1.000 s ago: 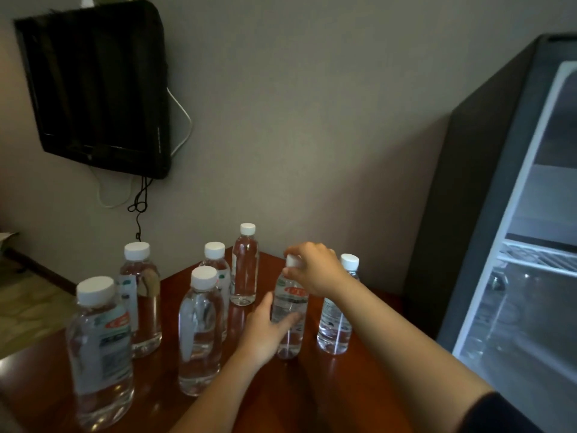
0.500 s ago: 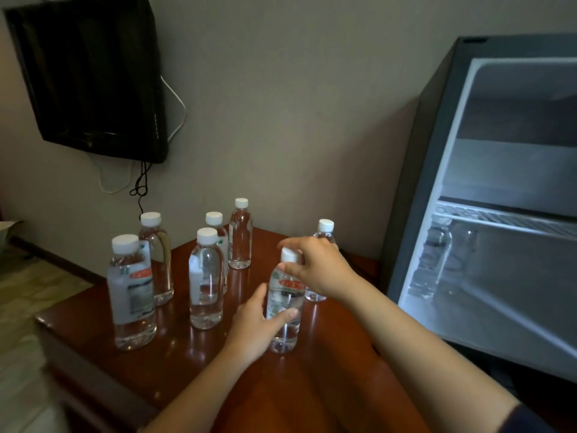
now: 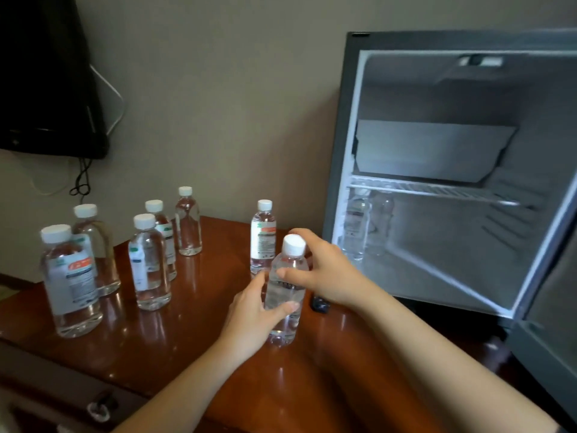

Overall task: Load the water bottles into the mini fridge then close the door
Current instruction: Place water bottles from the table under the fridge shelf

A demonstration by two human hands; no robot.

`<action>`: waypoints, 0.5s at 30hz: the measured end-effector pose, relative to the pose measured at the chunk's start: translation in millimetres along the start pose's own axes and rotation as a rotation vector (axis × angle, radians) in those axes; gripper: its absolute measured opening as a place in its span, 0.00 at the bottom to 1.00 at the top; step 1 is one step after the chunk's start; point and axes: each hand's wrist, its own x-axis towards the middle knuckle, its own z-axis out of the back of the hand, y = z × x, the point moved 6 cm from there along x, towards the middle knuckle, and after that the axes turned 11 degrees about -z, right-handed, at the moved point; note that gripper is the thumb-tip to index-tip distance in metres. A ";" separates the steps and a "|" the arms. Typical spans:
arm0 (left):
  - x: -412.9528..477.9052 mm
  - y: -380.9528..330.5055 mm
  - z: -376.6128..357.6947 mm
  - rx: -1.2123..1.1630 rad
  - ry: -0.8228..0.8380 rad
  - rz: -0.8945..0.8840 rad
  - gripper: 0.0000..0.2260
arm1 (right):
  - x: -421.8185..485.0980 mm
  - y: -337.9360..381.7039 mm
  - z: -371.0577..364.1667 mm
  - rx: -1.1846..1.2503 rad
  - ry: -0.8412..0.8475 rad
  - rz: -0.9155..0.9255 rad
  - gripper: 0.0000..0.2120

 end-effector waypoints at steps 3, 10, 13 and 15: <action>25.6 -25.0 -23.3 -0.032 0.044 -0.065 0.19 | -4.2 -26.2 30.0 0.081 -0.031 -0.071 0.20; 82.1 -56.5 -85.6 -0.096 0.138 -0.134 0.19 | -1.3 -67.2 97.5 0.073 -0.126 -0.164 0.13; 99.4 -62.8 -111.9 -0.202 0.156 -0.117 0.18 | 3.8 -81.9 115.2 0.026 -0.183 -0.200 0.10; 108.4 -58.9 -128.9 -0.271 0.128 -0.096 0.17 | 7.6 -95.3 122.4 -0.027 -0.227 -0.250 0.12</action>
